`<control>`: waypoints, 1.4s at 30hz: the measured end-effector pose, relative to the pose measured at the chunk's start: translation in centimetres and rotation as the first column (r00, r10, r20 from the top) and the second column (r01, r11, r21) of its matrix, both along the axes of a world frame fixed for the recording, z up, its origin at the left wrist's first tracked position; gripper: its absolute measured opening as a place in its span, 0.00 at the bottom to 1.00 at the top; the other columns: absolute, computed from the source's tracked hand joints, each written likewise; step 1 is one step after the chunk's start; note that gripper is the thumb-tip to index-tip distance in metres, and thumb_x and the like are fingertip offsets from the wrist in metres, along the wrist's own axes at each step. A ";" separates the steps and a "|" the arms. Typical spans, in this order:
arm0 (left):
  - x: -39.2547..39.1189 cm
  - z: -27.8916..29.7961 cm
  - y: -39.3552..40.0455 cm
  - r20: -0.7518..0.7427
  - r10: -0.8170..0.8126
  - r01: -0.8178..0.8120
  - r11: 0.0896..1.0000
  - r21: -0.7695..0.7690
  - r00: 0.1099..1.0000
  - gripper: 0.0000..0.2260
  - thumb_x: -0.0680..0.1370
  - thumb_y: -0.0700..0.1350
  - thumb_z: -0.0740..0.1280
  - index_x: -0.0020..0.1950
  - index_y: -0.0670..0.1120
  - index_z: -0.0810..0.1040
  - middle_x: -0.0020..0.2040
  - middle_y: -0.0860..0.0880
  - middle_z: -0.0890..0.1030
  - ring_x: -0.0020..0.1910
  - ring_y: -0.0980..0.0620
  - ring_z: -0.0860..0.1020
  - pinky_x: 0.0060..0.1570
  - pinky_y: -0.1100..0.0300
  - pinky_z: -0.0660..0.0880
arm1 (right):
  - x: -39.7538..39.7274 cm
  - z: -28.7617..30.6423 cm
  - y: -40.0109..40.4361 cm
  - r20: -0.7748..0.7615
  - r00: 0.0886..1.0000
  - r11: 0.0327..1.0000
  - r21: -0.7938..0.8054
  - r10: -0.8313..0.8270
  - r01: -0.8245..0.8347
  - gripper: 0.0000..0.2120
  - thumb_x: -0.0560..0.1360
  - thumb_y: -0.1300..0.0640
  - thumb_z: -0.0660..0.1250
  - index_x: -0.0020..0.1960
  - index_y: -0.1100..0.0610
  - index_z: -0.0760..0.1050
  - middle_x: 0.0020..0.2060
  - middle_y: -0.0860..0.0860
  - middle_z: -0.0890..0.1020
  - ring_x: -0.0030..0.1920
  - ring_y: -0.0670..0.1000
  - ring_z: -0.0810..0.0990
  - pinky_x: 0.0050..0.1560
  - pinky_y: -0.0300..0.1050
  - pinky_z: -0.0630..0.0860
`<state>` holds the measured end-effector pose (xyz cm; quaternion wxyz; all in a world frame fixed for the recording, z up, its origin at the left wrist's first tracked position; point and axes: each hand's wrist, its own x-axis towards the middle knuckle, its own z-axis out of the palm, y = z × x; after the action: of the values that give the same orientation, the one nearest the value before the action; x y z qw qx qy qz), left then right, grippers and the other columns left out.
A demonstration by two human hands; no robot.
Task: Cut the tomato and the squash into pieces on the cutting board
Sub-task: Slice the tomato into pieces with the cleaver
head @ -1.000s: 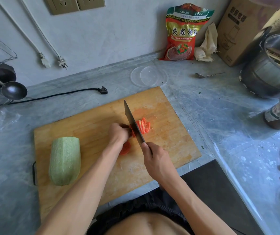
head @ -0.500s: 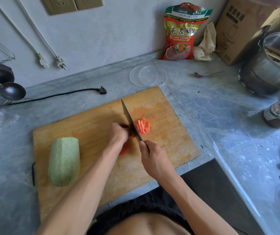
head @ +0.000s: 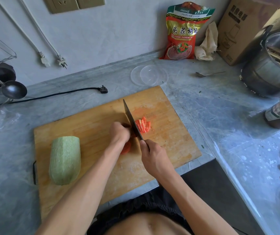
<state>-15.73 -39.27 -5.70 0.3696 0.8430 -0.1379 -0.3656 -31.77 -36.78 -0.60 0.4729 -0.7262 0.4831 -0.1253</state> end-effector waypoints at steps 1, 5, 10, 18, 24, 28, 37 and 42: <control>0.0 -0.1 0.0 0.002 0.002 -0.002 1.000 0.002 1.000 0.05 0.71 0.37 0.70 0.38 0.44 0.84 0.38 0.44 0.85 0.38 0.47 0.83 0.42 0.51 0.82 | -0.3 -0.1 0.2 0.003 1.000 1.000 0.005 -0.001 0.001 0.19 0.84 0.51 0.55 0.34 0.52 0.63 0.23 0.48 0.65 0.24 0.50 0.60 0.29 0.49 0.60; 0.1 -0.5 0.0 -0.010 0.000 0.000 1.000 -0.001 1.000 0.05 0.71 0.38 0.69 0.38 0.45 0.84 0.37 0.45 0.85 0.37 0.47 0.84 0.40 0.50 0.82 | -0.6 -0.2 0.5 -0.014 1.000 1.000 -0.013 0.000 0.000 0.20 0.84 0.51 0.54 0.34 0.53 0.63 0.23 0.49 0.65 0.24 0.50 0.60 0.29 0.47 0.60; 0.1 -0.4 0.0 0.022 -0.030 0.029 1.000 0.010 0.999 0.05 0.73 0.39 0.70 0.39 0.44 0.84 0.37 0.46 0.84 0.37 0.48 0.83 0.40 0.54 0.80 | 0.6 -0.5 -0.3 -0.018 1.000 0.999 -0.024 -0.022 0.022 0.19 0.84 0.51 0.54 0.35 0.53 0.63 0.24 0.50 0.68 0.23 0.49 0.62 0.28 0.45 0.61; 0.3 -0.4 0.0 0.059 -0.037 0.034 0.998 0.046 0.998 0.04 0.72 0.38 0.70 0.44 0.43 0.85 0.41 0.45 0.85 0.41 0.46 0.83 0.42 0.54 0.81 | -0.6 -1.2 0.8 -0.042 0.999 0.997 -0.070 0.030 -0.033 0.18 0.84 0.50 0.53 0.35 0.49 0.61 0.23 0.48 0.65 0.23 0.50 0.60 0.27 0.49 0.59; 0.3 -0.4 0.2 0.035 -0.099 0.097 0.994 0.039 0.995 0.03 0.71 0.38 0.70 0.40 0.42 0.84 0.38 0.45 0.85 0.39 0.47 0.84 0.44 0.49 0.82 | 0.4 -0.8 -0.5 -0.022 0.999 0.999 -0.038 -0.028 0.027 0.19 0.84 0.51 0.54 0.34 0.52 0.63 0.23 0.49 0.68 0.22 0.49 0.63 0.27 0.46 0.62; 0.4 -0.5 0.2 0.030 -0.090 0.089 0.996 0.024 0.996 0.07 0.71 0.35 0.69 0.35 0.45 0.82 0.36 0.44 0.85 0.38 0.46 0.84 0.45 0.51 0.82 | -0.5 -0.2 -1.0 -0.023 0.999 0.998 0.042 -0.038 0.039 0.20 0.83 0.48 0.53 0.37 0.57 0.67 0.26 0.55 0.73 0.26 0.53 0.69 0.28 0.55 0.72; 2.7 -1.1 1.7 0.173 -0.121 0.127 0.991 -0.029 0.978 0.04 0.75 0.40 0.71 0.47 0.45 0.85 0.46 0.44 0.86 0.48 0.45 0.83 0.54 0.52 0.79 | -3.0 2.3 -2.5 0.066 0.994 0.995 0.061 -0.085 0.081 0.21 0.83 0.47 0.54 0.40 0.61 0.71 0.29 0.57 0.75 0.25 0.50 0.69 0.24 0.49 0.71; 3.1 -0.2 3.0 0.174 -0.146 0.152 0.988 -0.025 0.974 0.09 0.75 0.39 0.70 0.54 0.46 0.84 0.48 0.49 0.83 0.53 0.49 0.81 0.54 0.62 0.74 | -3.8 2.3 -3.0 0.032 0.997 0.995 0.064 -0.074 0.071 0.22 0.83 0.46 0.54 0.41 0.61 0.71 0.29 0.57 0.75 0.24 0.49 0.70 0.23 0.47 0.71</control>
<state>-12.64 -36.32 -5.92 0.3441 0.8514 -0.2392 -0.3155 -35.54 -39.77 1.70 0.4990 -0.6905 0.5046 -0.1396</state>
